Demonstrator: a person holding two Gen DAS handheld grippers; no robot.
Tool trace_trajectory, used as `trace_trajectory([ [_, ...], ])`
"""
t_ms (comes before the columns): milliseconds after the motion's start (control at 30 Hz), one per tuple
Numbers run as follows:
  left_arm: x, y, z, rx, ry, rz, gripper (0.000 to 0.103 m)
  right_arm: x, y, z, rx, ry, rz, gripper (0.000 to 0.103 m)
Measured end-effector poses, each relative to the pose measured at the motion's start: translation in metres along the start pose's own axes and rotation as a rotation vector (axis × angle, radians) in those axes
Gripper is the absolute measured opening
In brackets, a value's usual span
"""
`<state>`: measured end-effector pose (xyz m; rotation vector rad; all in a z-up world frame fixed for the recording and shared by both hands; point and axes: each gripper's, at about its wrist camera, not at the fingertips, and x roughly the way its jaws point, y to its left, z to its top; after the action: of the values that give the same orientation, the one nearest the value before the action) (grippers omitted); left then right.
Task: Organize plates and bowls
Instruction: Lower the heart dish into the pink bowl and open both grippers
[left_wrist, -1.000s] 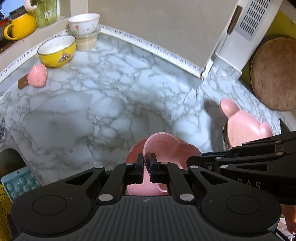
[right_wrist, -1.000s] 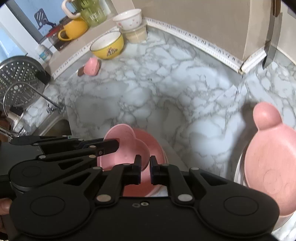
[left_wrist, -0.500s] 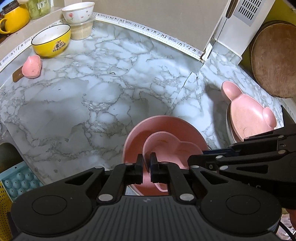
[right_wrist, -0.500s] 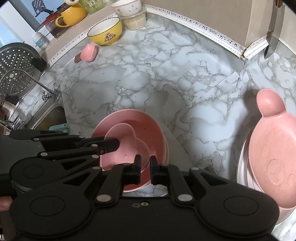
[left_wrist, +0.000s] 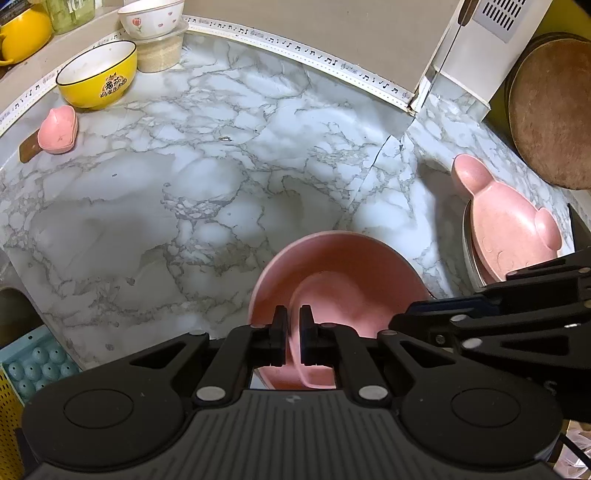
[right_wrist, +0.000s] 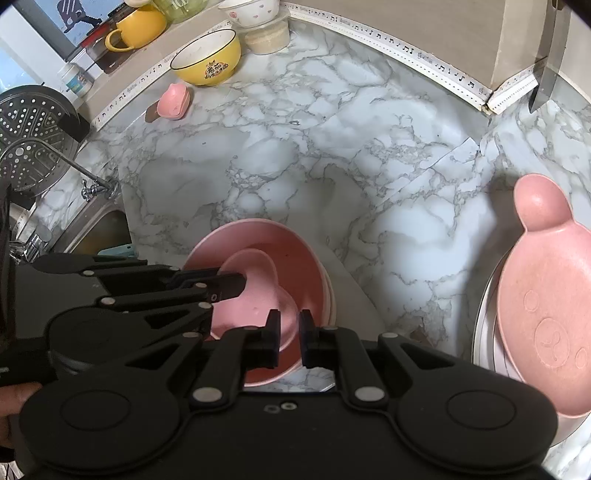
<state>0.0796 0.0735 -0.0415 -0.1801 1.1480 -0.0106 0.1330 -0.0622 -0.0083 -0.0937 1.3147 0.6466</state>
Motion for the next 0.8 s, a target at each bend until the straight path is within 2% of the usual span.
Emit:
trace_trajectory([
  [300, -0.003, -0.001, -0.002, 0.021, -0.007, -0.007, 0.006, -0.011, 0.003, 0.0, -0.021, -0.029, 0.016, 0.011],
  [467, -0.013, -0.001, -0.007, 0.028, -0.038, -0.016, 0.006, -0.014, 0.005, -0.004, -0.033, -0.041, 0.031, 0.012],
  [667, -0.032, 0.002, -0.012, 0.032, -0.095, -0.015, 0.006, -0.027, 0.01, -0.011, -0.076, -0.105, 0.032, 0.012],
  [800, -0.044, 0.003, -0.015, 0.025, -0.13, -0.019, 0.01, -0.036, 0.014, -0.016, -0.098, -0.148, 0.029, 0.012],
])
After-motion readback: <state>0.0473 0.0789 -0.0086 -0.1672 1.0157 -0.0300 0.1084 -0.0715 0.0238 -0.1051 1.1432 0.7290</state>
